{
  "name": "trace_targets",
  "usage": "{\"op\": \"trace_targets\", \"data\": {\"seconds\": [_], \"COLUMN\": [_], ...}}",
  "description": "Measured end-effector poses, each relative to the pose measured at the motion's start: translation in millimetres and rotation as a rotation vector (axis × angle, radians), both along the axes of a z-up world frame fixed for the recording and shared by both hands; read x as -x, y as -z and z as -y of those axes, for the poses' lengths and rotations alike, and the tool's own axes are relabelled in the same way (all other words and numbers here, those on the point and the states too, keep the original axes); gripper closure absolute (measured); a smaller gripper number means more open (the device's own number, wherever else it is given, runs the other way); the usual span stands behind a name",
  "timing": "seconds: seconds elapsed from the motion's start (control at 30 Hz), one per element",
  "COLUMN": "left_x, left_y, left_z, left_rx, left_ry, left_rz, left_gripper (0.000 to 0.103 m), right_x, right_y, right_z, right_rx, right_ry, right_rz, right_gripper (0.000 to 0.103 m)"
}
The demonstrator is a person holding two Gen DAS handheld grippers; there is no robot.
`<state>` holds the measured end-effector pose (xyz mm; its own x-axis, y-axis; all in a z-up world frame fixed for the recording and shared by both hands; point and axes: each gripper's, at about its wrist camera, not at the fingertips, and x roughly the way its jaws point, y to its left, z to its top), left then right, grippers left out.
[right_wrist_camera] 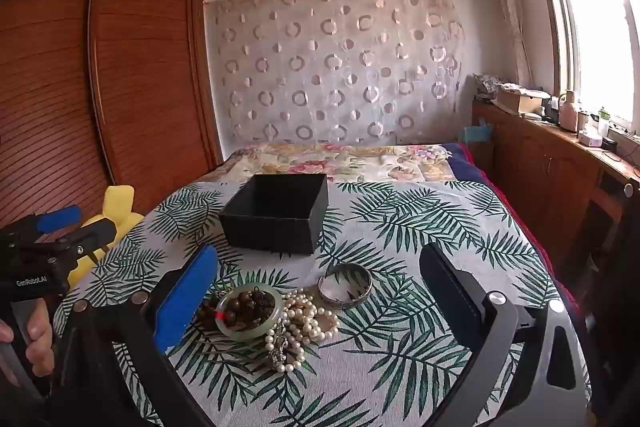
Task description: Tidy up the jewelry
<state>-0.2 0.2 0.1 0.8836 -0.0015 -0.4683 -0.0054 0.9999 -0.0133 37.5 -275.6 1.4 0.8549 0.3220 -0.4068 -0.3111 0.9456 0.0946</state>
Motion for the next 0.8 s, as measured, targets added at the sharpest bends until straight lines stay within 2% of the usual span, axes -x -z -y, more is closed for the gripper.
{"op": "trace_targets", "data": {"seconds": [0.4, 0.8], "left_x": [-2.2, -1.9], "left_y": [2.3, -7.1], "left_z": [1.2, -2.1], "left_rx": [-0.005, -0.007], "left_ry": [-0.002, -0.001], "left_rz": [0.003, 0.012], "left_gripper": [0.007, 0.007], "right_x": [-0.1, 0.1], "right_y": [-0.2, -0.2], "right_z": [0.6, 0.2], "right_rx": [-0.002, -0.003], "right_ry": [0.0, -0.001], "right_rz": [0.002, 0.003], "right_gripper": [0.002, 0.002]}}
